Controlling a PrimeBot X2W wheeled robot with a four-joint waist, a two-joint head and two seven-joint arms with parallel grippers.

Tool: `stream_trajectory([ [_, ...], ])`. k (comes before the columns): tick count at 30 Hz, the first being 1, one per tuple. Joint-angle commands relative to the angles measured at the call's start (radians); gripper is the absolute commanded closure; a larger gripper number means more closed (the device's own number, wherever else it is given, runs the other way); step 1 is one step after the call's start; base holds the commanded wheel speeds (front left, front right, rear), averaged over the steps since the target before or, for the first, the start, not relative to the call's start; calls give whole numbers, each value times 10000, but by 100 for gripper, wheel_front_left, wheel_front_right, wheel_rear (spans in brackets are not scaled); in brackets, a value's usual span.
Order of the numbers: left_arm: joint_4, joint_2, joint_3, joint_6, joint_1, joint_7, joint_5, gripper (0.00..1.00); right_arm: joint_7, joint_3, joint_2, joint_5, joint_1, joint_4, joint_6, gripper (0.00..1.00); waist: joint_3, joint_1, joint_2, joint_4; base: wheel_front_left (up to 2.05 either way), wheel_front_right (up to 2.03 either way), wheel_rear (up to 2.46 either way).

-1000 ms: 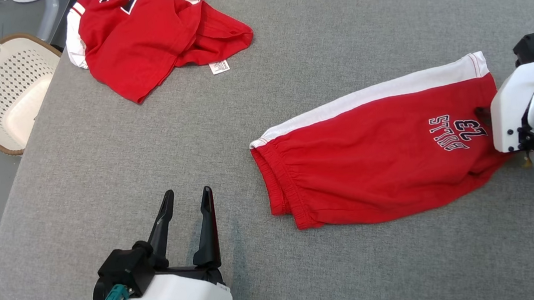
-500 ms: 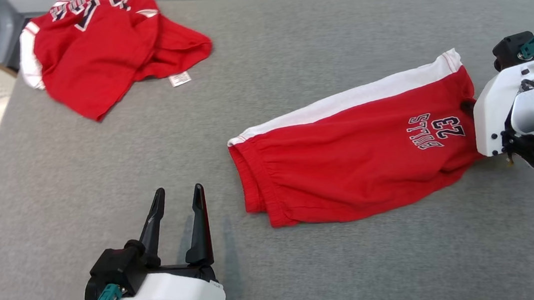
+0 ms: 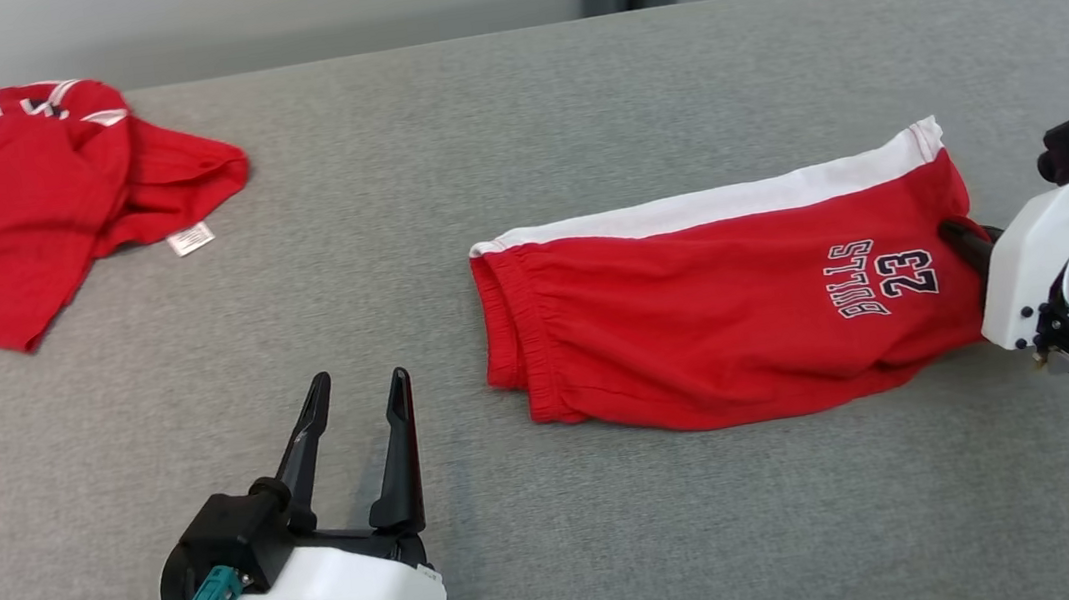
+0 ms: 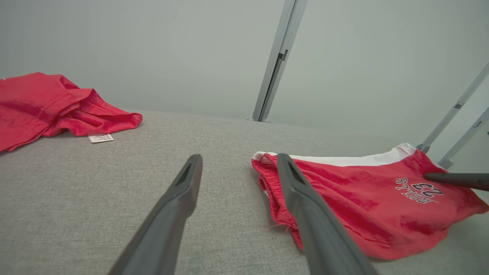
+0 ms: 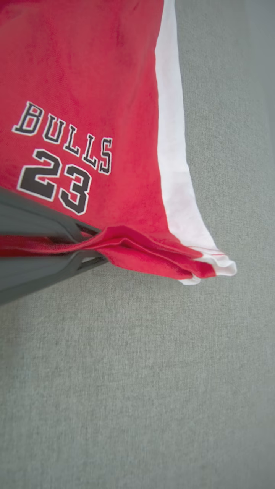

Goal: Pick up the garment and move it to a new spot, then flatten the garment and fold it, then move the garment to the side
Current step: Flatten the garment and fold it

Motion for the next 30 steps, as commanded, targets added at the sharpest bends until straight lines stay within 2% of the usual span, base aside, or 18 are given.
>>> stream_trajectory([
  [1,-34,102,29,17,-14,19,63,0,-112,-62,-62,108,138,-23,-3,100,24,0,0,-256,0,0,0],
  [7,-84,196,-32,68,25,106,50,0,-257,-233,31,452,375,66,-3,100,-3,0,0,-445,0,0,0],
  [13,-7,218,-113,51,95,156,2,0,-398,-310,246,790,474,-140,-1,100,-237,0,0,-349,0,0,0],
  [23,16,191,-169,94,331,130,-153,0,-564,-13,236,914,305,-1588,-1,100,-764,0,0,56,0,0,0],
  [30,-41,164,-202,135,413,104,-225,0,-513,242,704,967,132,-2450,-1,100,-971,0,0,432,0,0,0],
])
